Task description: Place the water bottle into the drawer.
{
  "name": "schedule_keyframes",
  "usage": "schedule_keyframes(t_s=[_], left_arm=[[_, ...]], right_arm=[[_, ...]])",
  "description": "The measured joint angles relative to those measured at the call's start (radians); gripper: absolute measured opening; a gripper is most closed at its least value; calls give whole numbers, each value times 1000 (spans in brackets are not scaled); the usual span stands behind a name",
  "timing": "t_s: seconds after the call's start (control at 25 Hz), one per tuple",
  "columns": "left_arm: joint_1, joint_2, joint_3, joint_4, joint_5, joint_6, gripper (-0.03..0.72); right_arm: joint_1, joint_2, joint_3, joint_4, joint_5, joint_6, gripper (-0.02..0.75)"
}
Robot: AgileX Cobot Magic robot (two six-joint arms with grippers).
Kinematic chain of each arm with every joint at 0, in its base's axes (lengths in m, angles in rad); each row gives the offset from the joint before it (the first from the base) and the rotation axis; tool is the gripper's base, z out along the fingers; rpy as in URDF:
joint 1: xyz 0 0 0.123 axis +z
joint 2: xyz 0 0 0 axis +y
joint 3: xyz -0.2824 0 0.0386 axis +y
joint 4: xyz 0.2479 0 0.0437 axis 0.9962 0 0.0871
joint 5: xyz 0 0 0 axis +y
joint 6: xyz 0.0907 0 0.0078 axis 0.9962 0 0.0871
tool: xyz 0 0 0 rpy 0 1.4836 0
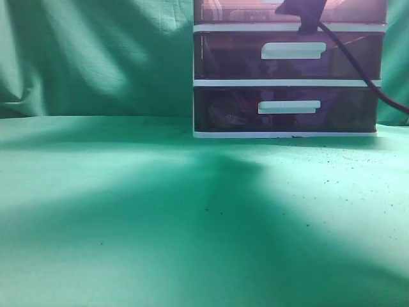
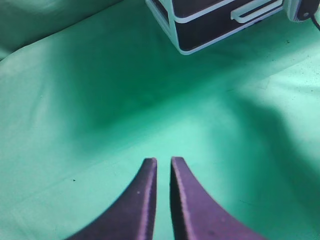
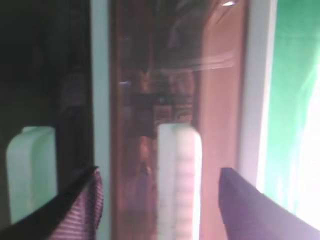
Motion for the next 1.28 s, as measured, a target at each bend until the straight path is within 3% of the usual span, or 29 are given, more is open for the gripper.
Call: schedule_keyframes(t_s=[0.12,0.16,0.28,0.48,0.72,0.76,0.88,0.96,1.0,1.04,1.08,1.28], left_arm=[[0,0,0,0,0,0,60],[0,0,0,0,-3,0,60],[0,0,0,1,-25,0,60],[-2,-64,6,-93,-173,46,60],[-2,-288,171,-134,-304,93,60],[-2,-337,217,-139,-326,93,60],[-2,-484,353,-152,-399,97,60],[-2,-580,439,-152,-451,97,60],[-2,-630,484,-152,-480,97,60],[-2,-678,529,-152,-505,97,60],[-2,-722,567,-149,-525,97,60],[-2,-872,771,-146,-571,66,60]], right_arm=[[18,-28,31,20,-88,2,437],[23,-37,41,35,-112,2,477],[70,-80,74,100,-166,5,462],[217,-173,98,371,-175,5,462],[452,-317,98,892,-201,-256,90],[452,-317,98,892,-201,-256,90],[548,-378,98,1152,-213,-355,0],[592,-417,98,1298,-215,-374,0],[625,-452,98,1446,-215,-381,0],[632,-471,98,1520,-210,-383,0],[642,-490,100,1563,-208,-381,0],[730,-590,109,1566,-249,-379,0]])
